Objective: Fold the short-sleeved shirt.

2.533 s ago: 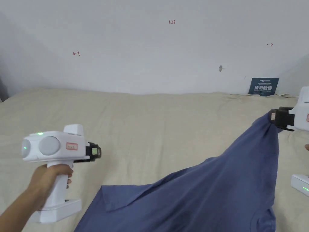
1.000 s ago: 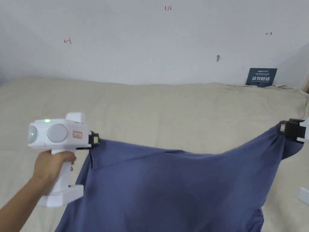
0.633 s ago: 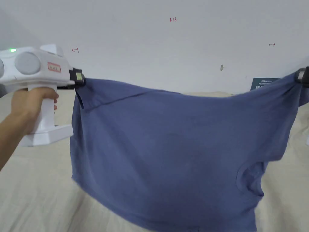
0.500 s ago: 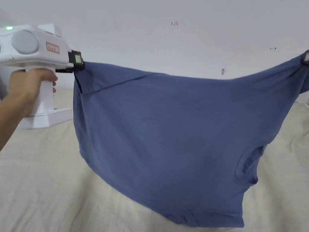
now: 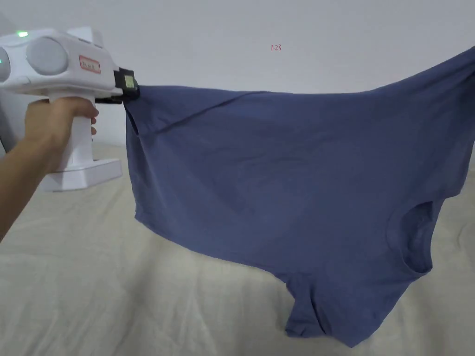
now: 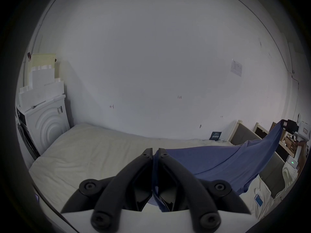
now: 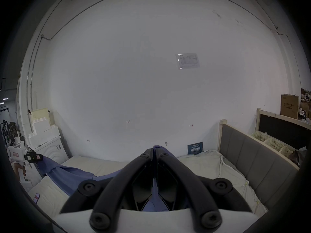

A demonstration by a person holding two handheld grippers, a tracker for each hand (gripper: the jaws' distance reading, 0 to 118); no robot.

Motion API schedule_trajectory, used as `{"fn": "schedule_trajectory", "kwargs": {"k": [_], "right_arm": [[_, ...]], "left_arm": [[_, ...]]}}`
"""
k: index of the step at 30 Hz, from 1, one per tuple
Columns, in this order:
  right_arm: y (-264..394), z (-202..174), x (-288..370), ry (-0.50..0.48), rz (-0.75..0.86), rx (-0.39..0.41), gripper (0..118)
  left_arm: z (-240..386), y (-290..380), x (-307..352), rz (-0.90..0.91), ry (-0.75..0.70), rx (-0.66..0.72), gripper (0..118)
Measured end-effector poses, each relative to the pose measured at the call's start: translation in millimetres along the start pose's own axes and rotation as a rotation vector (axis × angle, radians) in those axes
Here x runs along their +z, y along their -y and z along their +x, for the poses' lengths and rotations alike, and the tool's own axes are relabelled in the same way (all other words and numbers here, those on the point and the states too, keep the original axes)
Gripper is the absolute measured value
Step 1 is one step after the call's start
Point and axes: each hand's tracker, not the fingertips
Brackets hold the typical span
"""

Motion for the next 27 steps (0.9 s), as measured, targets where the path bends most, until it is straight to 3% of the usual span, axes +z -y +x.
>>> {"fn": "schedule_trajectory", "kwargs": {"k": [4, 9, 11, 27], "right_arm": [[41.7, 4.7, -2.0, -0.005, -0.069, 0.027, 1], [110.2, 12.6, 6.4, -0.021, -0.161, 0.006, 1], [141.3, -10.7, 30.1, -0.03, -0.216, -0.006, 1], [316.3, 1.3, 163.1, -0.07, -0.436, -0.072, 1]], "left_arm": [[-10.8, 45.2, -19.4, -0.085, -0.001, 0.02, 0], [-27.9, 119.6, -34.7, -0.222, -0.018, 0.043, 0], [-35.4, 150.0, -35.0, -0.264, -0.033, 0.052, 0], [-76.4, 337.9, 44.8, -0.646, -0.02, 0.037, 0]]}}
